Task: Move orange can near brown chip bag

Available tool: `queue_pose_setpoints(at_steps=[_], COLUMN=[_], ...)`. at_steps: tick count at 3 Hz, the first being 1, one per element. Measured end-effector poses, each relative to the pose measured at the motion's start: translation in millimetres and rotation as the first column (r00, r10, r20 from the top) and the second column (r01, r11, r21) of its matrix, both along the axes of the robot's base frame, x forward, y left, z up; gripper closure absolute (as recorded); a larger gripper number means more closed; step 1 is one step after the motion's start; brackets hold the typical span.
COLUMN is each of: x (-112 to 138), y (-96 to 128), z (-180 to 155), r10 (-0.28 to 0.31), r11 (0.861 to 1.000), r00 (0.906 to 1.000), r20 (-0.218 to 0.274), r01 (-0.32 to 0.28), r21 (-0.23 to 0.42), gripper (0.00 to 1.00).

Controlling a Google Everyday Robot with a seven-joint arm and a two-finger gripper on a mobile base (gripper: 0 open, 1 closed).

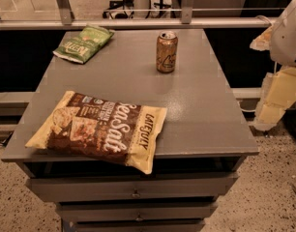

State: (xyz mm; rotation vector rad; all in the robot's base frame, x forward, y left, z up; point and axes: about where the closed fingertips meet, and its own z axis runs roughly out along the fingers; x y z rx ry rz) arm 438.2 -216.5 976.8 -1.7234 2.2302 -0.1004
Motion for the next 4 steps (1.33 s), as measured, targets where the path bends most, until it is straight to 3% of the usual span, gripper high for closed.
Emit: queue_pose_setpoints(at_steps=[1, 2, 3, 4], x=[0.0, 30.2, 124.0, 187.5], y=[0.0, 8.3, 42.6, 65.5], z=[0.0, -10.1, -40.6, -55.8], r10=[0.000, 0.016, 0.031, 0.026], r11=[1.000, 0.999, 0.986, 0.971], r00=[1.0000, 0.9997, 0.9958, 0.9879], r20=[0.000, 0.020, 0.087, 0.153], r01=[0.000, -0.017, -0.045, -0.061], r21=[0.000, 0.047, 0.163, 0.232], gripper=[0.00, 0.00, 0.00, 0.00])
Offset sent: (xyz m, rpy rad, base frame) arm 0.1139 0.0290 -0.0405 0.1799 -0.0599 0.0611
